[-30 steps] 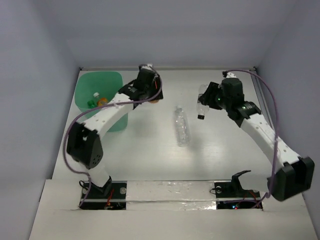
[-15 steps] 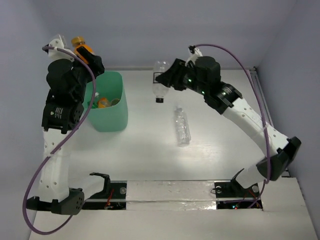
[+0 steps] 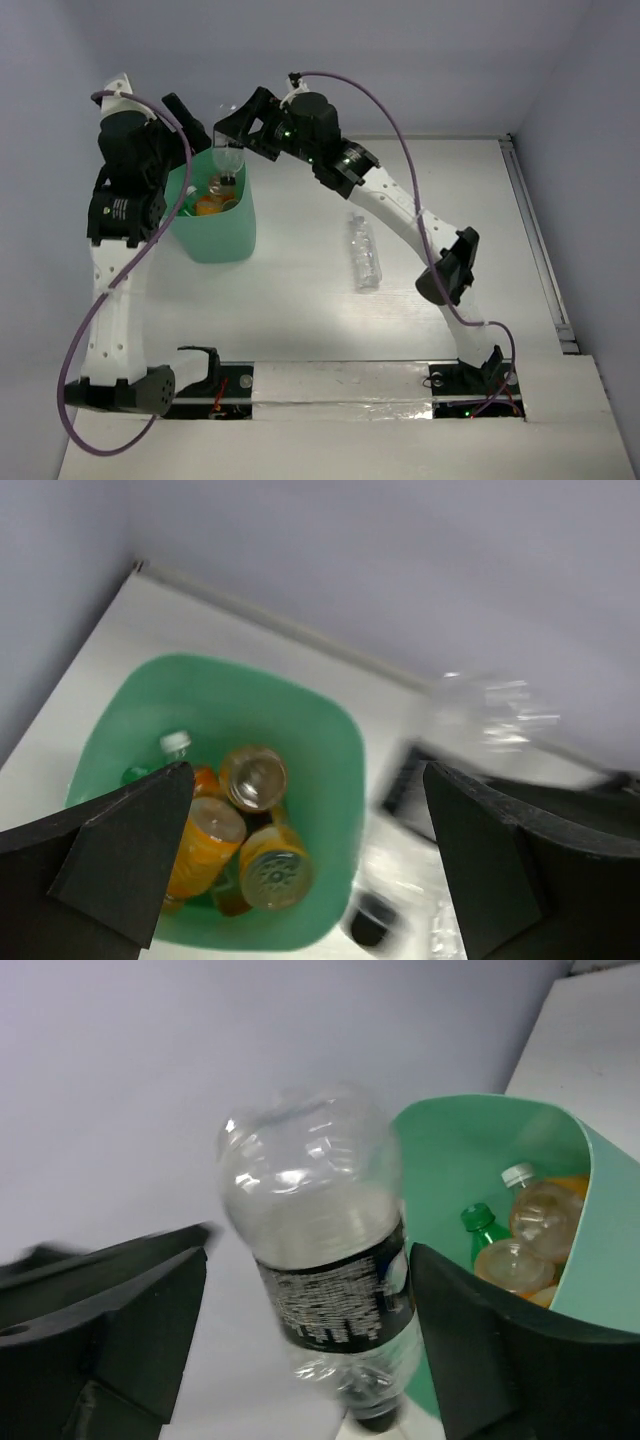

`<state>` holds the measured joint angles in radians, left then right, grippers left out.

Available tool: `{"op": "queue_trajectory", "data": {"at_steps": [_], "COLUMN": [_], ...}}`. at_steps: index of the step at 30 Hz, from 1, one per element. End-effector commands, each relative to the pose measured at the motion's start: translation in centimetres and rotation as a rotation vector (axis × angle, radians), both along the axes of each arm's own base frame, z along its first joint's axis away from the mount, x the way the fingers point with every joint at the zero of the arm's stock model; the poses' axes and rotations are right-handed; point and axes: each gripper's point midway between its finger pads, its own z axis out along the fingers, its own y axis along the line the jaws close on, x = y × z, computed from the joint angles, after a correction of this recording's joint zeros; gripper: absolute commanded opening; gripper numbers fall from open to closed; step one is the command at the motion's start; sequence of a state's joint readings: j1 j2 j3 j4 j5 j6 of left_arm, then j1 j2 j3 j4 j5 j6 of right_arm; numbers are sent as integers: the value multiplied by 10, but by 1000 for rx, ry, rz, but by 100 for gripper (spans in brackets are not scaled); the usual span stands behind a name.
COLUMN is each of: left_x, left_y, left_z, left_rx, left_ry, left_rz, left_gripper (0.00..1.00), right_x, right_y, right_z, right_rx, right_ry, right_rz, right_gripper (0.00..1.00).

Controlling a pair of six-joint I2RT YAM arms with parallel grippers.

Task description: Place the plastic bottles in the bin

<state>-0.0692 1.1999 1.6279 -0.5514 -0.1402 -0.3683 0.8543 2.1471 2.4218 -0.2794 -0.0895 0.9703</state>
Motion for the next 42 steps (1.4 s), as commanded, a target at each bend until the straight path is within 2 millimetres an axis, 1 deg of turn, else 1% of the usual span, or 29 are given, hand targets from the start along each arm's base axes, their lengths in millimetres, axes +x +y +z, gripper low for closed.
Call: {"op": "queue_trajectory", "data": {"at_steps": [1,5,6,7,9,10,11,12,13,14,15,16,17,19,20,21,22,23,24,25,28,29,31,32,34,35,37,38,42], "left_x": [-38,-49,-49,-46,-42,-37,-35,-34,-28,-26,-31,-30,-27,-35,-33,-34,-34,-38,-39,-37,-34,-34,-31,-26,-30,-27,-29,-27,-25], "left_y": [7,4,0,-9,-23,-39,-46,-64,-72,-83,-111,-126,-141,-184,-202,-216,-228,-251,-262,-279,-306,-319,-332,-338,-359,-363,-379,-381,-386], "left_z": [78,85,85,82,74,61,53,43,22,9,0,-17,-31,-59,-79,-91,-106,-128,-139,-163,-191,-219,-235,-260,-270,-290,-298,-318,-344], "left_rx": [-1,-6,-22,-35,-65,-101,-118,-133,-141,-147,-157,-161,-176,-186,-196,-199,-202,-190,-203,-184,-181,-151,-144,-119,-113,-95,-89,-71,-44], "left_ry": [-224,-250,-255,-252,-241,-220,-211,-190,-147,-116,-93,-63,-31,32,83,109,131,183,209,257,331,395,443,495,519,554,574,609,654], "left_rz": [24,4,-14,-63,-132,-211,-236,-287,-290,-306,-375,-399,-407,-490,-506,-524,-531,-563,-563,-570,-585,-589,-591,-579,-608,-599,-617,-604,-574], "left_gripper": [99,93,89,85,60,48,27,19,11,0,0,0,0,0,0,0,0,0,2,22,55,70,77,81,82,83,83,83,77], "right_x": [-7,-10,-9,-15,-15,-14,-17,-10,-13,-13,-14,-4,-15,-20,-19,-35,-39,-48,-63,-74,-98,-107,-116,-125,-134,-140,-147,-151,-162], "right_y": [16,7,7,-2,-11,-32,-40,-51,-82,-97,-111,-134,-163,-199,-227,-252,-272,-294,-312,-327,-359,-369,-384,-391,-393,-395,-394,-391,-386], "right_z": [26,30,14,27,10,24,22,-15,6,5,-3,-57,-42,-69,-120,-109,-120,-156,-144,-169,-169,-179,-189,-189,-200,-199,-211,-215,-221], "right_rx": [115,77,46,47,-22,-32,-51,-124,-102,-92,-100,-184,-158,-203,-282,-268,-306,-377,-360,-428,-445,-475,-499,-499,-509,-500,-506,-500,-484], "right_ry": [2,-31,-12,-41,-31,-64,-65,-19,-44,-52,-43,22,2,26,92,64,61,110,73,101,81,110,129,127,136,129,141,144,127], "right_rz": [41,24,21,15,-14,-63,-80,-123,-185,-211,-232,-280,-313,-350,-392,-419,-457,-484,-506,-519,-594,-612,-656,-666,-650,-642,-614,-589,-534], "right_gripper": [90,97,98,97,92,81,72,60,36,23,14,0,0,0,0,0,0,0,0,0,0,0,12,31,54,57,61,61,62]}}
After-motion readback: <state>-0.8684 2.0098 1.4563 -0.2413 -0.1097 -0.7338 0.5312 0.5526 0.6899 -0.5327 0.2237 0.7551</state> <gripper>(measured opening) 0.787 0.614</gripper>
